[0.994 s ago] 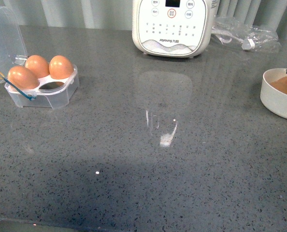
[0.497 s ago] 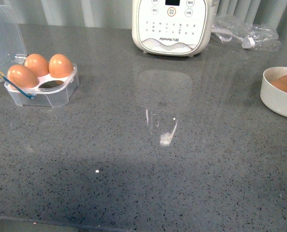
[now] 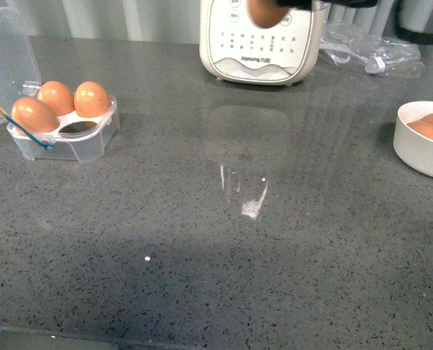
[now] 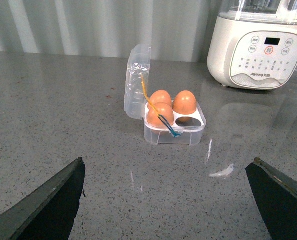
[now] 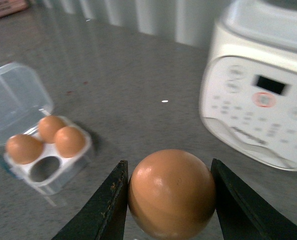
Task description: Put egg into box
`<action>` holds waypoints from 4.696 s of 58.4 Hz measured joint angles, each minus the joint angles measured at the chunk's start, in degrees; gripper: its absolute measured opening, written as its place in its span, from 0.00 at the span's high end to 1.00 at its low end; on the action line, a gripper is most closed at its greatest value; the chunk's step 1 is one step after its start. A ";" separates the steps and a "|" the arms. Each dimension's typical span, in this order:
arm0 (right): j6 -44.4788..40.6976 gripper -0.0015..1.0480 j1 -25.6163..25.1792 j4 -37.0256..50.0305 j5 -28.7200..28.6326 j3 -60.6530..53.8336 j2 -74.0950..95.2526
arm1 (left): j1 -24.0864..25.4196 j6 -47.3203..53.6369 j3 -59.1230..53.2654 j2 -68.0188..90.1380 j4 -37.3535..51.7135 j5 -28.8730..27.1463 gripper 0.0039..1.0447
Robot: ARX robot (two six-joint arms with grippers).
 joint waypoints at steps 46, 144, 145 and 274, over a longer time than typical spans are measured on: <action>-0.79 0.60 14.47 -0.74 -9.73 18.91 20.94 | 0.00 0.00 0.00 0.00 0.00 0.00 0.06; -0.20 0.08 15.63 -3.06 -8.70 21.73 25.86 | 0.00 0.00 0.00 0.00 0.00 0.00 0.06; -0.20 0.08 15.61 -3.02 -8.68 21.68 25.77 | 0.00 0.00 0.00 0.00 0.00 0.00 0.06; -0.61 0.97 -21.62 8.22 15.26 -55.60 -60.59 | 0.00 0.00 0.00 0.00 0.00 0.00 0.06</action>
